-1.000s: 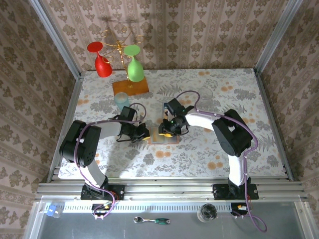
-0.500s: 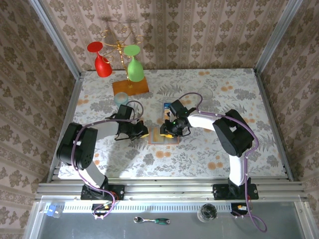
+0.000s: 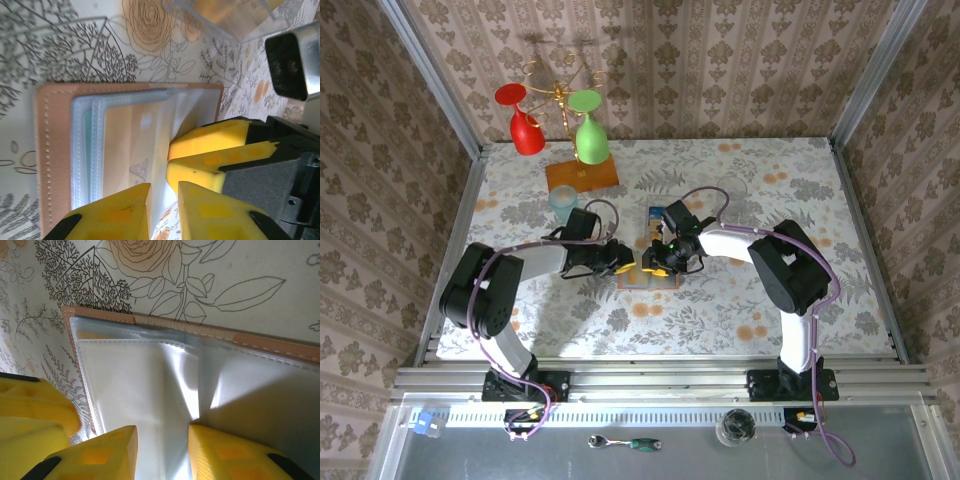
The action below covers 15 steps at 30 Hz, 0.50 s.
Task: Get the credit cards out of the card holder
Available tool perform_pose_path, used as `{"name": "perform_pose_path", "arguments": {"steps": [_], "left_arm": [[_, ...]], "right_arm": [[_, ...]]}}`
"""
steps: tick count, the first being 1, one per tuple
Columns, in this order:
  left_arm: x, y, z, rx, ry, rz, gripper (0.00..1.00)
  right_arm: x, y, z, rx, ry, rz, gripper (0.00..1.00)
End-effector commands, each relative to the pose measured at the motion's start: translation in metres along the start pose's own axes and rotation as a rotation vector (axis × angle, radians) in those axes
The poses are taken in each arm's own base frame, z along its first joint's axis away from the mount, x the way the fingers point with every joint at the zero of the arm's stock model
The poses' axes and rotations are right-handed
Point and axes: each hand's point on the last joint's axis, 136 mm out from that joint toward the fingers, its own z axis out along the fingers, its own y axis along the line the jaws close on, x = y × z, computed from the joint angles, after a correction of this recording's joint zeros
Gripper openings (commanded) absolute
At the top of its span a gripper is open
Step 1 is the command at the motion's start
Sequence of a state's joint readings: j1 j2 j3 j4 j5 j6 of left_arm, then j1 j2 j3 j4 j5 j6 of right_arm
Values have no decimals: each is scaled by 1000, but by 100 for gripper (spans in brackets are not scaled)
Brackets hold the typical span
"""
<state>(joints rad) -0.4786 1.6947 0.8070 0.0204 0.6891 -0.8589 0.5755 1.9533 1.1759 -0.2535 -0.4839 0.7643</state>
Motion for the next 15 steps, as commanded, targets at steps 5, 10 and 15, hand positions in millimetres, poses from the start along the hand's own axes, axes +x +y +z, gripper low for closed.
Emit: {"name": "perform_pose_path", "arguments": {"steps": [5, 10, 15], "left_arm": [[-1, -8, 7, 29, 19, -8, 17], [1, -6, 12, 26, 34, -14, 15], [1, -7, 14, 32, 34, -17, 13]], "right_arm": [[3, -5, -5, 0, 2, 27, 33], [4, -5, -4, -3, 2, 27, 33], [4, -4, -5, -7, 2, 27, 33]]}}
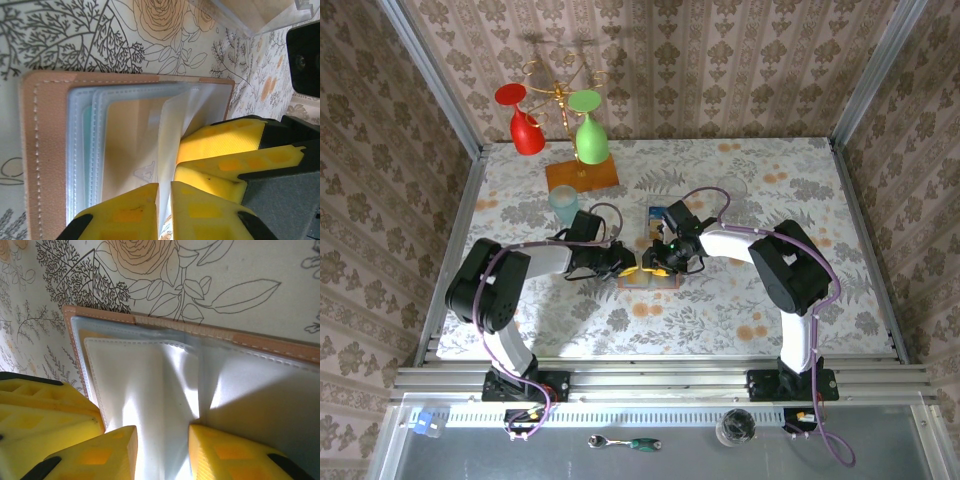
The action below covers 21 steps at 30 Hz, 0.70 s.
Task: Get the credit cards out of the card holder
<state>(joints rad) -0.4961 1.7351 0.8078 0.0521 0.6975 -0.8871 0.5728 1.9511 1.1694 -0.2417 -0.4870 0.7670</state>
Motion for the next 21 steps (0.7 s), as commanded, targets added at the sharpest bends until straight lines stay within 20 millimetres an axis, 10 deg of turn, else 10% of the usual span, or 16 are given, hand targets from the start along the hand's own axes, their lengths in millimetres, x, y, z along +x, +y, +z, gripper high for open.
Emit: {"name": "perform_pose_path", "arguments": {"steps": [1, 21], "left_arm": [[-3, -11, 2, 32, 9, 5, 13], [-3, -7, 0, -10, 8, 14, 22]], "right_arm": [[4, -3, -5, -2, 6, 25, 33], [6, -3, -6, -4, 6, 22, 33]]}}
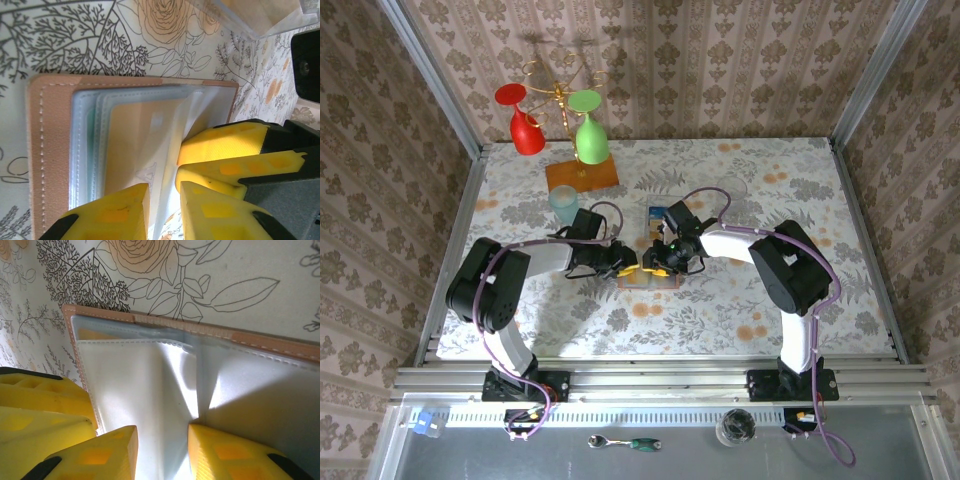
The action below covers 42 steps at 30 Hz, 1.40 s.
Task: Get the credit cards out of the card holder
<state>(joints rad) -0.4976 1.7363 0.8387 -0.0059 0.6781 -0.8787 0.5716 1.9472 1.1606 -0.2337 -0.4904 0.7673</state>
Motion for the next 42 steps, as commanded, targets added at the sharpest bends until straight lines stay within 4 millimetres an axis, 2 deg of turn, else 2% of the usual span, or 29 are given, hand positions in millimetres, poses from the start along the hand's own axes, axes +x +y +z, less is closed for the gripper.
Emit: {"name": "perform_pose_path", "arguments": {"steps": [1, 7, 15, 23, 29, 34, 38, 42], "left_arm": [[-1, -9, 2, 27, 7, 21, 21], [-2, -15, 6, 56, 12, 16, 17], [0, -28, -1, 80, 3, 35, 18], [0, -46, 1, 94, 15, 67, 19], [2, -57, 16, 101, 42, 85, 24], [5, -69, 30, 110, 70, 107, 34], [6, -74, 40, 116, 86, 115, 36], [4, -78, 42, 127, 81, 120, 39]], "right_arm": [[4, -2, -6, -1, 5, 23, 33], [2, 6, -11, -24, -10, 11, 33], [-5, 19, -32, -46, -67, -16, 33], [-15, 14, -57, -35, -150, -9, 33], [-21, 8, -78, -31, -206, 0, 33], [-23, 3, -93, -22, -245, 5, 33], [-23, -1, -99, -11, -262, 7, 34], [-22, -2, -99, -7, -254, 9, 34]]}}
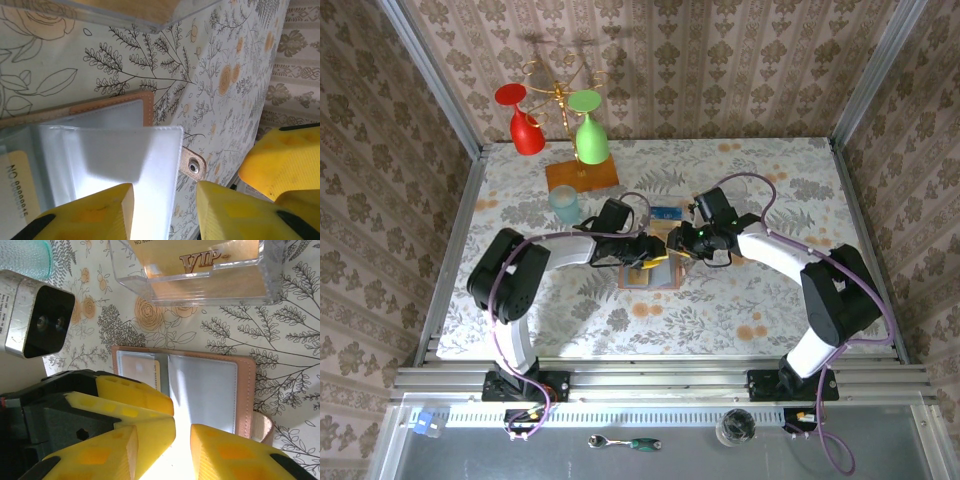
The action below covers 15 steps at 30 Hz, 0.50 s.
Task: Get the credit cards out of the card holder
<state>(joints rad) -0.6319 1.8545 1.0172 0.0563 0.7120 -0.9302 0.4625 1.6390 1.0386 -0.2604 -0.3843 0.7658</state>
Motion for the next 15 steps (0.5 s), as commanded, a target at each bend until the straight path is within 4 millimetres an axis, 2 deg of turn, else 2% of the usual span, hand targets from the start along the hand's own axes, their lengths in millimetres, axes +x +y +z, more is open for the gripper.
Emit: {"name": "perform_pose_path", "arguments": {"steps": [1, 9, 15], "left_arm": [[-3, -13, 2, 33, 8, 13, 39], [-12, -9, -15, 32, -30, 19, 40], [-14, 21, -42, -41, -70, -3, 31]], "right_arm": [[2, 2, -6, 0, -7, -6, 34], [6, 7, 0, -29, 23, 2, 33], [14, 18, 16, -60, 77, -3, 29]]}}
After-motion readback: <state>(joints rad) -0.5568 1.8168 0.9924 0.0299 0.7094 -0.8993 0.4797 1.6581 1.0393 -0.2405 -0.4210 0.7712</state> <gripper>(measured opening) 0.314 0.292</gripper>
